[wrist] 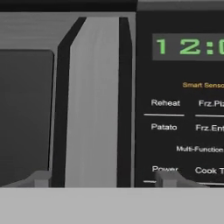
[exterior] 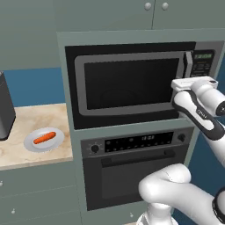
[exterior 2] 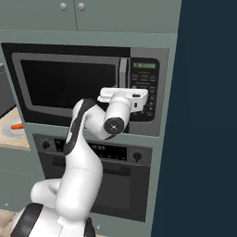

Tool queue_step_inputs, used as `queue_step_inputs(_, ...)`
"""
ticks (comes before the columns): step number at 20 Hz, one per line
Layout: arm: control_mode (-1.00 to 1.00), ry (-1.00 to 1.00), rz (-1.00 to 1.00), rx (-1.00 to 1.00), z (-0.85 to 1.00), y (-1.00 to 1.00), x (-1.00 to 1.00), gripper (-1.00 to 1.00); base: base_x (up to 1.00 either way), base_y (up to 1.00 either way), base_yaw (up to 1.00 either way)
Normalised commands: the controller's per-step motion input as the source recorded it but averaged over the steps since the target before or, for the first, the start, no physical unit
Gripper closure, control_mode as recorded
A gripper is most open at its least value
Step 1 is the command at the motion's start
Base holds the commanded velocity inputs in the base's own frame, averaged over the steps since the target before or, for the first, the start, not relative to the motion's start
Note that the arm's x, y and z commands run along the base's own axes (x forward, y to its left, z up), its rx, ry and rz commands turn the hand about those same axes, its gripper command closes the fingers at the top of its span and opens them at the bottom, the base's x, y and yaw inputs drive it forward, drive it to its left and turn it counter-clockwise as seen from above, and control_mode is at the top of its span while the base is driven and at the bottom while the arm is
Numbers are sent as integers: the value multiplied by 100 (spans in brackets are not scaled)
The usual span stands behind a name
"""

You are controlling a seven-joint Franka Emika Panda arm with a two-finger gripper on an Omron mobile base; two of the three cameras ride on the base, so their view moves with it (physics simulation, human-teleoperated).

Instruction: Pick the carrot from the counter and place it in the microwave. Then turn on the microwave.

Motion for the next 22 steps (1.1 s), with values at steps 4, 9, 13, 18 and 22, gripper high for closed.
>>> queue_step_inputs(4, -100, 0, 0, 0, 0, 0, -1, 100, 0, 0, 0)
queue_step_inputs(9, -100, 2, -1, 0, 0, 0, -35, 100, 0, 0, 0)
queue_step_inputs(13, -100, 0, -7, 0, 0, 0, -92, 100, 0, 0, 0)
queue_step_inputs(18, -100, 0, -11, 0, 0, 1, -87, 100, 0, 0, 0)
queue_step_inputs(22, -100, 0, -17, 0, 0, 3, -72, 100, 0, 0, 0)
